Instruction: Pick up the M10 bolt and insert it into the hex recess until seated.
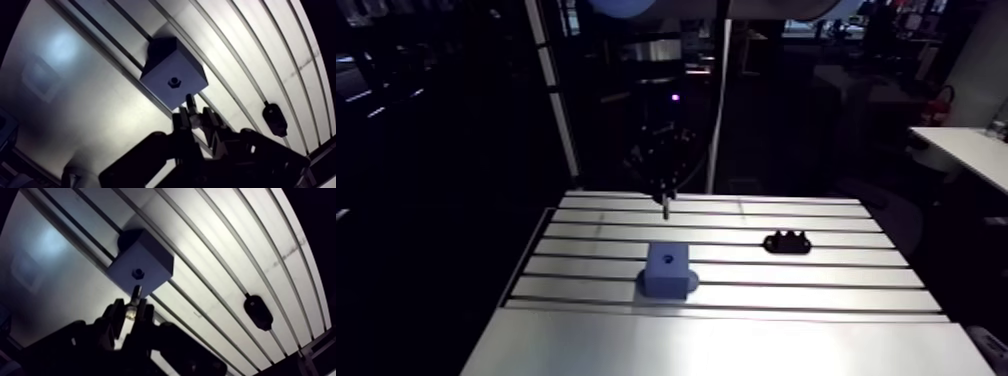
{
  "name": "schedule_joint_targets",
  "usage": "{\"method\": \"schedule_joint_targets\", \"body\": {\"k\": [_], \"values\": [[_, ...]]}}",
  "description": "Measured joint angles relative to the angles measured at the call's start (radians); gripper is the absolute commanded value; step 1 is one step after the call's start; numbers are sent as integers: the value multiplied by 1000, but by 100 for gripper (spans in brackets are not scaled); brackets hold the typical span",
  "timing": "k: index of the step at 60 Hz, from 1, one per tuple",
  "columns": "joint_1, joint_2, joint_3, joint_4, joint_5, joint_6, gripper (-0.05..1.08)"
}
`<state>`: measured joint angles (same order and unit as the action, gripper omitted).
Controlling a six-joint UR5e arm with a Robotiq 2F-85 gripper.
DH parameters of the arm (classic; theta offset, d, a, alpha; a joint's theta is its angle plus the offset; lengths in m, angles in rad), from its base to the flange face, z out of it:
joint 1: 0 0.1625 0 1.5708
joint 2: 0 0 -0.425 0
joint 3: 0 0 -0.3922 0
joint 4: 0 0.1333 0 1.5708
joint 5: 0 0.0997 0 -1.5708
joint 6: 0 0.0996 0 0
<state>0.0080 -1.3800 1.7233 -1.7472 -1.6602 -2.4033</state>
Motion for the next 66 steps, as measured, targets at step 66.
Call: {"method": "schedule_joint_targets", "body": {"k": [66], "values": [[7,-8,98,-90,0,-10,92]]}}
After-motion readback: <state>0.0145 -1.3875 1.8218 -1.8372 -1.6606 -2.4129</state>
